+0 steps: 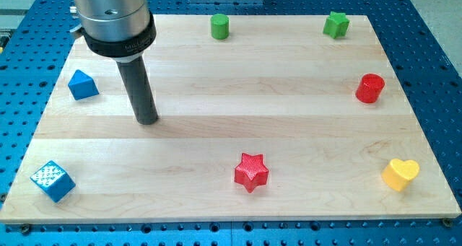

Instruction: Touch the bottom of cube

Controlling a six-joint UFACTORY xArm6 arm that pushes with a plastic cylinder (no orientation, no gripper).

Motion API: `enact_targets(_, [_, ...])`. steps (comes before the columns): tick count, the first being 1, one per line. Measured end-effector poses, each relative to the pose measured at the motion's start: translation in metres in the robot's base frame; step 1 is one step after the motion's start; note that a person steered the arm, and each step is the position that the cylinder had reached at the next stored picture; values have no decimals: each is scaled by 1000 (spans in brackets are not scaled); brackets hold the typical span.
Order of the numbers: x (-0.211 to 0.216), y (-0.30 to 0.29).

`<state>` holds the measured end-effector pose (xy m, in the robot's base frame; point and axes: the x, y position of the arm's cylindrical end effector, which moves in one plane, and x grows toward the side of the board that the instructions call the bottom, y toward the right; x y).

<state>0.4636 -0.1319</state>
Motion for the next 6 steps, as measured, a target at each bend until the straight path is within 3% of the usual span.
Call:
enact_targets(2, [11,-33])
enact_targets(6, [17,-33])
